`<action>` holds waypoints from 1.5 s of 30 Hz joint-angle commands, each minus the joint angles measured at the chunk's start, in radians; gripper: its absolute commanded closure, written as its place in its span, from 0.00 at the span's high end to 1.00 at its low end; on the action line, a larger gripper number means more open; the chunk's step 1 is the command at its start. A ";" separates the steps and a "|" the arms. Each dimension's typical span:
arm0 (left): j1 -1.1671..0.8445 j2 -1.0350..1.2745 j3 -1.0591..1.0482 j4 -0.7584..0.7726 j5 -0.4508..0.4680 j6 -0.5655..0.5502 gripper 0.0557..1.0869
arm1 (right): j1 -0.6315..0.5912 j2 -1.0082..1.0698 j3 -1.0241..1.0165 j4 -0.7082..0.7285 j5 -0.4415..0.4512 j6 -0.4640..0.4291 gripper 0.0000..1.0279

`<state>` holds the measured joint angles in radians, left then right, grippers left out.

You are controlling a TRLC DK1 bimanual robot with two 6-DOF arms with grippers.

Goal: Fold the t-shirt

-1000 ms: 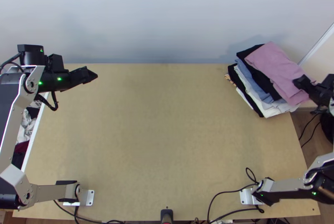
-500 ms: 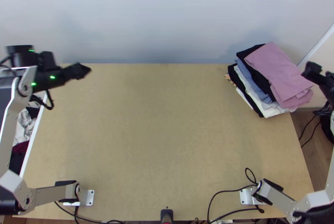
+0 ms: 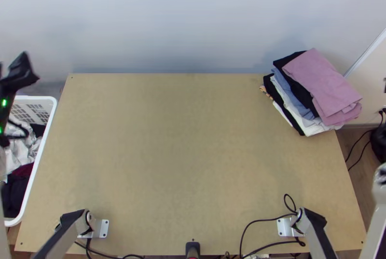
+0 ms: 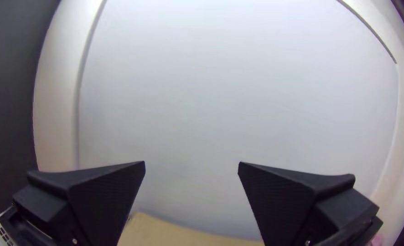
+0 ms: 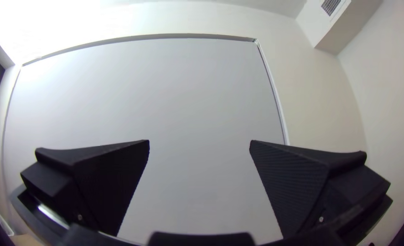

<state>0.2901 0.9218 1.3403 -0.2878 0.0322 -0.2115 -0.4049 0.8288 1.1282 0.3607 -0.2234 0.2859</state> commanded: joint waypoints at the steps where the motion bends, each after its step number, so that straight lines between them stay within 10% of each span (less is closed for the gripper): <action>1: 0.078 -0.146 -0.190 0.194 -0.023 0.029 0.96 | 0.067 -0.031 -0.113 0.052 0.001 0.009 0.97; 8: 0.173 -0.445 -0.599 0.539 -0.046 0.070 0.96 | 0.183 -0.177 -0.315 0.086 0.001 -0.076 0.97; 12: 0.176 -0.578 -0.782 0.578 -0.046 0.101 0.96 | 0.290 -0.313 -0.489 0.124 0.010 -0.205 0.97; 28: 0.070 -0.922 -1.320 0.575 -0.034 0.152 0.96 | 0.442 -0.836 -1.117 0.165 0.085 -0.221 0.97; 36: 0.035 -0.922 -1.343 0.369 -0.035 0.164 0.96 | 0.566 -0.832 -1.117 -0.391 0.248 -0.217 0.97; 45: 0.081 -0.922 -1.337 0.279 -0.034 0.228 0.96 | 0.518 -0.830 -1.117 -0.378 0.248 -0.220 0.97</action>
<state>0.3653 0.0055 0.0402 0.0154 -0.0040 -0.0017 0.1165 0.0025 0.0139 0.0055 0.0120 0.0738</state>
